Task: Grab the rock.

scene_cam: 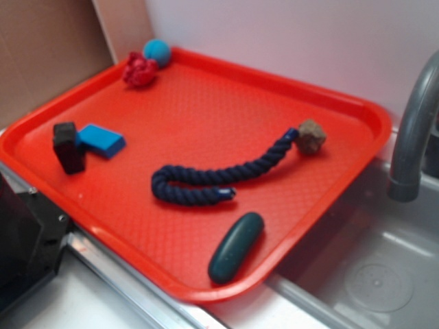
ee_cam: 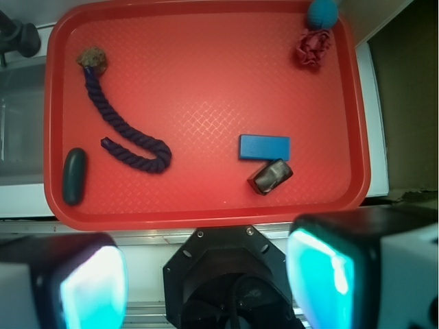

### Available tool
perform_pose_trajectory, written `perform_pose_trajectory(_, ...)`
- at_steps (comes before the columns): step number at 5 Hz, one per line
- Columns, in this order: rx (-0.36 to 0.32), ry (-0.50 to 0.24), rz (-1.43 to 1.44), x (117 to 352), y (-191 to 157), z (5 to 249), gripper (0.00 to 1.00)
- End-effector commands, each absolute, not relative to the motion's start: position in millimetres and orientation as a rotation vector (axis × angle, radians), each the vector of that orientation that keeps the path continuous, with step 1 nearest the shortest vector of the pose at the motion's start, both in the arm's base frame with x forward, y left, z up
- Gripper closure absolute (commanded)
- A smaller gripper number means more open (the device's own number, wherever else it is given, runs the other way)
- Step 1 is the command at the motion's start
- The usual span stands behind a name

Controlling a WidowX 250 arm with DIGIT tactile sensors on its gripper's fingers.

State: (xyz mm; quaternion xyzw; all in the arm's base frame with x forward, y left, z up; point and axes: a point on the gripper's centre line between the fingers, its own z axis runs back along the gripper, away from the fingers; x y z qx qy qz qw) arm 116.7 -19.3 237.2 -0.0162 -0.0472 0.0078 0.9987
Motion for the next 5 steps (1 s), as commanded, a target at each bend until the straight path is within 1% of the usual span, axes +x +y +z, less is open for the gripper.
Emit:
perform_pose_trajectory(1,-0.032,-0.094,0.016,117,-19,237,0.0)
perform_pose_trajectory(2,-0.047,-0.084,-0.234,167,-69,201,0.0)
perform_pose_trajectory(3,-0.001,-0.121,-0.401,210,-125,188,0.0)
perform_pose_trajectory(4,-0.021,-0.233,-0.446,256,-145,170,0.0)
perform_pose_trajectory(5,-0.021,-0.233,-0.446,256,-145,170,0.0)
